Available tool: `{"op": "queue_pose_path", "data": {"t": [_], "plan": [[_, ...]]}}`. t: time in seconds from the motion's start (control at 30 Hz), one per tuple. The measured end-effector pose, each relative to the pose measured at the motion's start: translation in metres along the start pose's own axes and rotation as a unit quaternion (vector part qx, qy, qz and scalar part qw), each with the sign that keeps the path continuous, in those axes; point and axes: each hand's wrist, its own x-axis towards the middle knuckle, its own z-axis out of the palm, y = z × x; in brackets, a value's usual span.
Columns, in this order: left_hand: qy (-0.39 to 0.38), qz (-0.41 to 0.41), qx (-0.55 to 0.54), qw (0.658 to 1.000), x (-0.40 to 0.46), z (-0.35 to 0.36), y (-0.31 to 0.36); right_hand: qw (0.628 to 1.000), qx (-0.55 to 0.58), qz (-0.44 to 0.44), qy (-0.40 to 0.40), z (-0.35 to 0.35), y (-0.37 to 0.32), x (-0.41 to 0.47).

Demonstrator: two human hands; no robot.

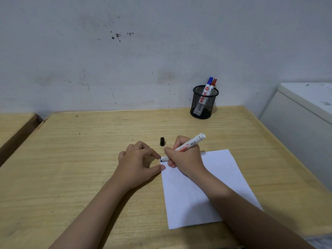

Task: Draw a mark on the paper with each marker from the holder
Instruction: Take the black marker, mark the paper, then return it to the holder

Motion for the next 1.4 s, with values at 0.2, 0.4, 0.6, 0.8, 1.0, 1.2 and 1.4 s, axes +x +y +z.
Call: {"op": "queue_pose_path", "data": {"t": [0.2, 0.4, 0.6, 0.8, 1.0, 1.2, 1.4], "plan": [[-0.026, 0.003, 0.001, 1.000, 0.003, 0.001, -0.002, 0.987, 0.137, -0.011, 0.084, -0.007, -0.005, 0.000], [-0.085, 0.065, -0.056, 0.993, 0.026, -0.006, 0.001, 0.973, 0.204, -0.004, 0.112, -0.009, -0.009, 0.002], [-0.001, 0.068, -0.055, 0.996, 0.049, 0.002, 0.016, 0.967, 0.210, -0.055, 0.132, -0.016, -0.024, 0.001], [0.022, -0.016, -0.130, 0.991, 0.048, -0.013, 0.026, 0.972, 0.172, -0.108, 0.119, -0.036, -0.058, -0.013], [0.045, -0.044, -0.478, 0.876, 0.024, -0.043, 0.056, 0.970, 0.157, -0.148, 0.112, -0.052, -0.070, -0.037], [0.017, -0.002, -0.507, 0.862, 0.002, -0.051, 0.078, 0.969, 0.145, -0.168, 0.110, -0.055, -0.079, -0.053], [-0.021, 0.019, -0.491, 0.871, -0.011, -0.057, 0.081, 0.976, 0.117, -0.166, 0.081, -0.059, -0.088, -0.060]]}}
